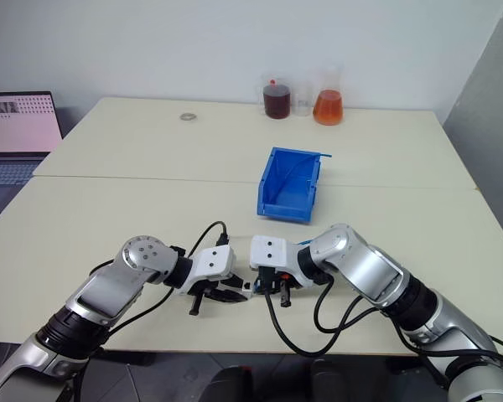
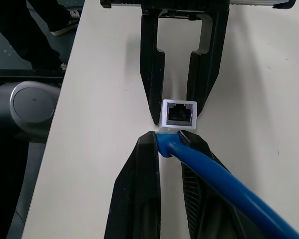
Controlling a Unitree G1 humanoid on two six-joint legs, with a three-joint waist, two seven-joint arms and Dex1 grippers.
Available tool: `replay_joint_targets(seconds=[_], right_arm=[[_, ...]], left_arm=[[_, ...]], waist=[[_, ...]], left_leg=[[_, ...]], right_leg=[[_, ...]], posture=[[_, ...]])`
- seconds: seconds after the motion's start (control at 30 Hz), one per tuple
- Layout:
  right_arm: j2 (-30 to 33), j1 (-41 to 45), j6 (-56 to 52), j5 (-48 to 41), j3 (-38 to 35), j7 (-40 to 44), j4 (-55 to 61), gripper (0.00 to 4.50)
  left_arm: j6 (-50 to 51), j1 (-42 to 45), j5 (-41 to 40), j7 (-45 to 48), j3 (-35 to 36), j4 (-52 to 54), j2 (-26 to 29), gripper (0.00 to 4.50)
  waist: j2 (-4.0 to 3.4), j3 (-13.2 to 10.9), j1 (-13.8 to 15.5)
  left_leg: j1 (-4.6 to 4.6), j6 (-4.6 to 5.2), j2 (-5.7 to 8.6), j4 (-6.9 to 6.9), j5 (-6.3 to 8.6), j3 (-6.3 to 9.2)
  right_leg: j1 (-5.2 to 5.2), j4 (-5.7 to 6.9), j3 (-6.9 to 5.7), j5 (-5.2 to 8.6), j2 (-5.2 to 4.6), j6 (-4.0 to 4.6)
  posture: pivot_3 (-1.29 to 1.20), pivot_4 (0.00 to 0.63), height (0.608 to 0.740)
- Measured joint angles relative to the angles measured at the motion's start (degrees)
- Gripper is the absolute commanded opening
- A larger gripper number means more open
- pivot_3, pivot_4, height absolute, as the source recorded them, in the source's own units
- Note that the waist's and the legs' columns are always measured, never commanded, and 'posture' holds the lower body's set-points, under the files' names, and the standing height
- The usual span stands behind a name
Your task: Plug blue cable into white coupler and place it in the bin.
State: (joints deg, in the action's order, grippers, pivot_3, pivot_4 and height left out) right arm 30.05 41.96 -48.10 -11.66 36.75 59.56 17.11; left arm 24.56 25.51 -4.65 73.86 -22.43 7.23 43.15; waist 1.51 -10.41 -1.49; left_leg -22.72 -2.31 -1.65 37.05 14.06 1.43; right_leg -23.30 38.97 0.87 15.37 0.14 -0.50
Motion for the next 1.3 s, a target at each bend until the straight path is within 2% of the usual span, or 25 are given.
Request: replay_joint_targets(seconds=[0.23, 0.57, 1.3], right_arm=[[-0.2, 0.0, -0.4, -0.4, -0.8, -0.4, -0.1, 0.27], [-1.4, 0.4, -2.5, -3.3, -6.1, -1.2, 0.9, 0.27], [-3.2, -2.5, -2.7, -3.4, -4.3, -3.5, 1.1, 0.27]], left_arm=[[0.0, -0.1, 0.0, 0.0, 0.2, 0.0, 0.0, 0.76], [0.0, -0.2, 0.1, 0.0, 0.2, 0.2, 0.0, 0.76], [0.5, -0.4, 0.2, -0.2, 0.3, 0.7, 0.0, 0.76]], waist=[[0.00, 0.0, 0.0], [0.00, 0.0, 0.0], [0.00, 0.0, 0.0]], left_leg=[[0.01, 0.00, -0.01, 0.00, 0.00, 0.00], [0.00, 0.00, -0.01, -0.01, 0.00, 0.00], [0.00, 0.00, -0.01, -0.01, 0.00, 0.00]], right_leg=[[0.00, 0.00, 0.00, 0.00, 0.01, 0.00], [0.00, 0.00, 0.01, 0.00, 0.01, 0.01], [0.00, 0.00, 0.00, 0.00, 0.01, 0.01]], posture=[[0.00, 0.150, 0.740], [0.00, 0.150, 0.740], [0.00, 0.150, 0.740]])
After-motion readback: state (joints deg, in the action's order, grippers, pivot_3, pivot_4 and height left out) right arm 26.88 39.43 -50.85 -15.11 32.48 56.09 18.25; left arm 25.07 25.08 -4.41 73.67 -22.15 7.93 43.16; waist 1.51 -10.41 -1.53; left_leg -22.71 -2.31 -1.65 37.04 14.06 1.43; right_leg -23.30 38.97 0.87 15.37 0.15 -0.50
